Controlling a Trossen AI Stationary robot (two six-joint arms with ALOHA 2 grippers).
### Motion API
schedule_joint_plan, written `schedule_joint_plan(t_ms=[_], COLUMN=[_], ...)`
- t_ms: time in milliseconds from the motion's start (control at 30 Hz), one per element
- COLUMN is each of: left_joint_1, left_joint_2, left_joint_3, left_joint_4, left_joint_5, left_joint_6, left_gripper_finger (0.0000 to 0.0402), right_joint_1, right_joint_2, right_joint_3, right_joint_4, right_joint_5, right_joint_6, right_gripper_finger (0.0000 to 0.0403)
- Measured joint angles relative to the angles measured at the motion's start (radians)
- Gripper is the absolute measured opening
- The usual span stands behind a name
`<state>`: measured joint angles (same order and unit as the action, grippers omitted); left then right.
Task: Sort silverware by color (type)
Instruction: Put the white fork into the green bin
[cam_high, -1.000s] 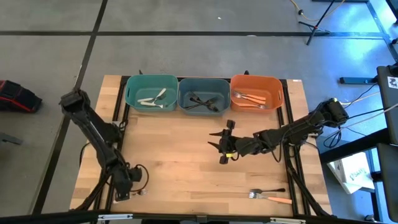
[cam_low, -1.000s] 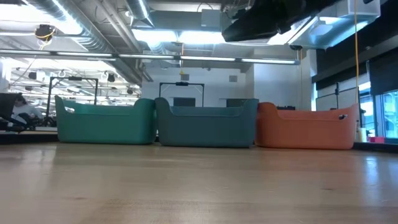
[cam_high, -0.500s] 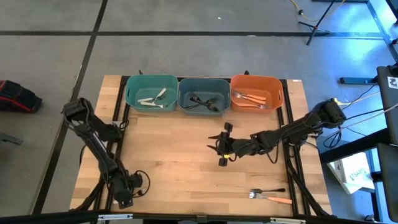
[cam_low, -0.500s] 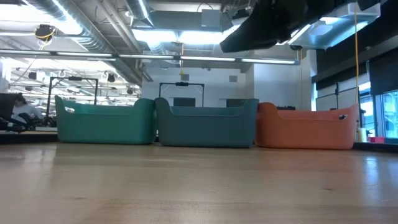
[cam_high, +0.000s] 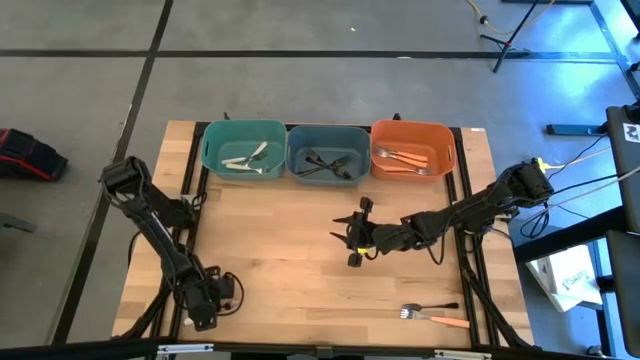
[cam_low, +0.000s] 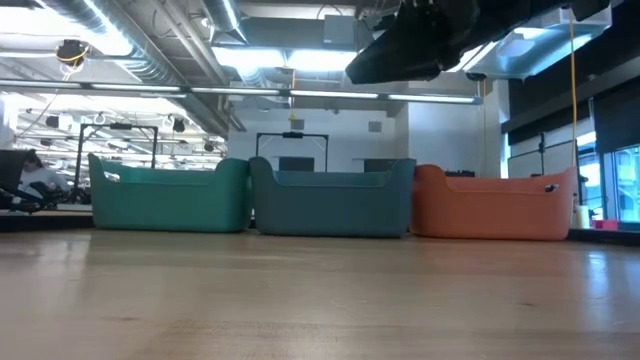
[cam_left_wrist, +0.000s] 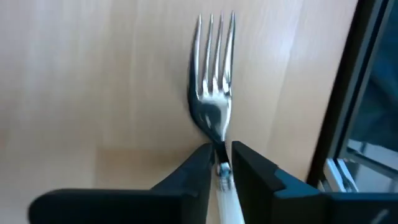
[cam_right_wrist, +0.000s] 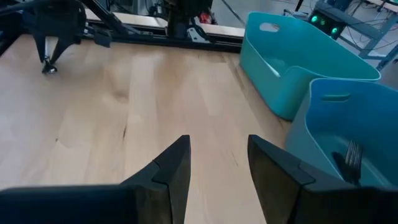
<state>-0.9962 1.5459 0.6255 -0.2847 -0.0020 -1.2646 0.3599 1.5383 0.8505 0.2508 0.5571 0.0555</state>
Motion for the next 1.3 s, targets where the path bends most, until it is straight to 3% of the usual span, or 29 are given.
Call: schedule_joint_plan(t_ms=[467, 833, 1100, 1300], left_joint_1=[0.068, 0.21, 0.351, 0.423], left_joint_2=[0.004, 0.014, 0.011, 0.011], left_joint_3=[-0.004, -0.016, -0.013, -0.011], left_joint_4=[0.016, -0.006, 0.103, 0.115], left_joint_5=[-0.188, -0.569, -0.537, -0.444], left_joint_6=[0.281, 0.552, 0.671, 0.701], left_gripper_finger=[0.0028, 0.0029, 0.0031, 0.0077], right_joint_1=[0.0, 0.0, 0.0, 0.0], right_joint_2=[0.0, 0.0, 0.0, 0.0], right_joint_3=[0.0, 0.0, 0.0, 0.0], right_joint_4=[0.0, 0.0, 0.0, 0.0], right_joint_5=[-0.026, -0.026, -0.027, -0.06], right_joint_6=[0.0, 0.0, 0.025, 0.026], right_gripper_finger=[0.015, 0.015, 0.015, 0.015])
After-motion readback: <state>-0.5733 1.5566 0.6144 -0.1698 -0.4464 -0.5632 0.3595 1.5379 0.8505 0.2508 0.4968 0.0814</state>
